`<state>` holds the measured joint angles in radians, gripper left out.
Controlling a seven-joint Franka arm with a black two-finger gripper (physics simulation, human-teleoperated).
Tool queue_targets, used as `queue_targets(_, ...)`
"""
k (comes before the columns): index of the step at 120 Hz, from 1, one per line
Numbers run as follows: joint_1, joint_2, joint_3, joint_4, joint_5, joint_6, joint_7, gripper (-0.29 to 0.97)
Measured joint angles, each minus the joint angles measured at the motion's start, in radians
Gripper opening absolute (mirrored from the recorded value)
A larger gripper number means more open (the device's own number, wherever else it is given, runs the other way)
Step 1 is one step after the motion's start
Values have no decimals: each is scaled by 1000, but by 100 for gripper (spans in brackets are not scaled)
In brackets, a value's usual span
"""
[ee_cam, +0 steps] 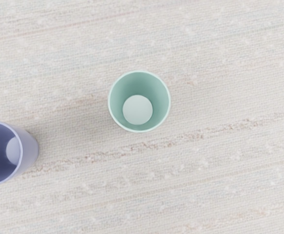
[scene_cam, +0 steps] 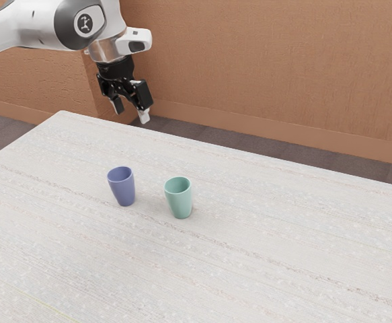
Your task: Place the left cup onto the right cup
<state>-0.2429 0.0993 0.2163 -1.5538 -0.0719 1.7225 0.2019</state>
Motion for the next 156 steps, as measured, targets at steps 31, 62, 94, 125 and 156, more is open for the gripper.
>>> queue_targets(31, 0, 3, 0, -1, -3, 5, 10, 68)
queue_targets(62, 1, -1, 2, -16, -5, -1, 15, 68)
queue_targets(94, 49, 18, 5, -34, 29, 13, 17, 68)
queue_targets(125, 70, 67, 6, -69, 23, 82, 19, 68)
queue_targets(156, 123, 130, 6, -126, -38, 209, 21, 68)
